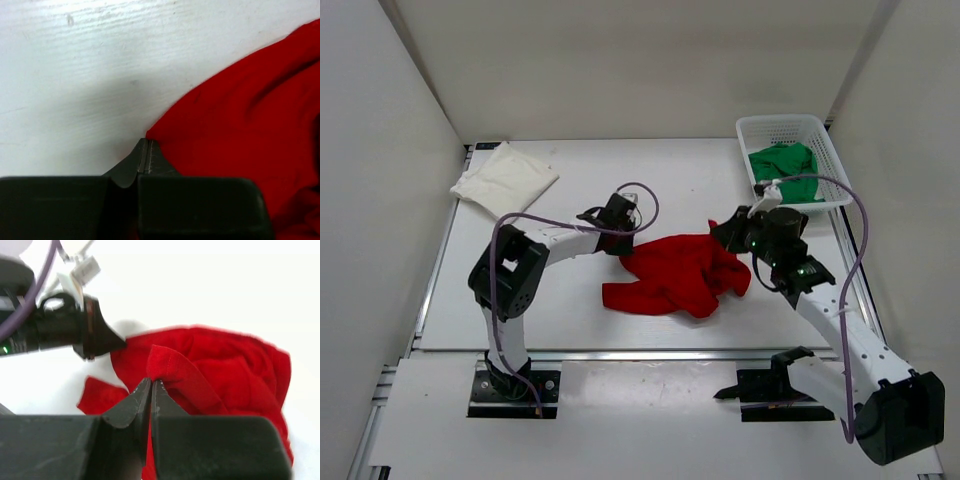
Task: Fold and stack the t-shirts
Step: Flatten out the tshirt
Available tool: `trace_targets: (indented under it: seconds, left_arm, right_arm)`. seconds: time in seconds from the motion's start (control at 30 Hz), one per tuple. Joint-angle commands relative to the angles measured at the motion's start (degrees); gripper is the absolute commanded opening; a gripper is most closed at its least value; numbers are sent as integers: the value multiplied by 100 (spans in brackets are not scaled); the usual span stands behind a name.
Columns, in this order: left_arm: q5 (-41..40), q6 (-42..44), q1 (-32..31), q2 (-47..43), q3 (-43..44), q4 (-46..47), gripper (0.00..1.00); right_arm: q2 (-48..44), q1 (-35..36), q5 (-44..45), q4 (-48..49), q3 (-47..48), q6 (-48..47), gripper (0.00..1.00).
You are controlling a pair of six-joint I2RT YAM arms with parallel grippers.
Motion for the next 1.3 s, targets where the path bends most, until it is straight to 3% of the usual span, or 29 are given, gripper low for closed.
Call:
trace_targets:
  seconds: [0.0,0.1,0.2,0.3,0.37,0.47,0.6,0.67,0.73,0.83,1.03,1.1,1.2,1.27]
  left_arm:
    - [435,-189,411,-648,284,-108,0]
    - [760,-304,833,-921,1618,-521,0]
    - [1172,-426,1307,-852,3845,-1319,0]
    - [1471,-733,1948,-860,4993,-1594,0]
    - [2128,-1075,2476,-1026,5364,-1358,0]
    - [2737,-1762,3337,-1587,4919,-560,0]
    - [3037,-2122,4049,-1809,5021,-293,0]
    - [3361,-2333,4427,-1818,5066,-31,0]
    - [3555,-2710,4700,-1800,5171,163,0]
    - [3670,-2993,4912,-1835,5216,471,0]
    - [3582,-2967,4825,-1730,5540,638,0]
    - [3512,-2915,4694,-1599,5585,656,0]
    - [3267,-2502,4142,-1248,5743,454,0]
    - [3153,-2186,3764,-922,5857,348,0]
  right_arm:
    - [366,-222,-161,592,902,1,0]
    - [1060,-319,-74,347,2295,-226,0]
    - [1570,-345,155,-241,3991,-613,0]
    - [1940,-336,426,-961,5775,-1008,0]
    - [2019,100,822,-1384,6605,-1298,0]
    - [1819,1357,1963,-1790,7135,-1931,0]
    - [1038,4278,4033,-1134,5997,-2783,0]
    - [992,5605,5290,-650,5581,-3214,0]
    - [1332,6647,5917,-551,5727,-3908,0]
    - [2122,6651,5606,-1548,6998,-3691,0]
    - [2995,6582,5561,-2061,8761,-4209,0]
    - [2777,6328,5386,-1975,8159,-4034,0]
    - [1908,4888,4291,-1756,6422,-3025,0]
    - [1171,3424,3412,-1641,5297,-1965,0]
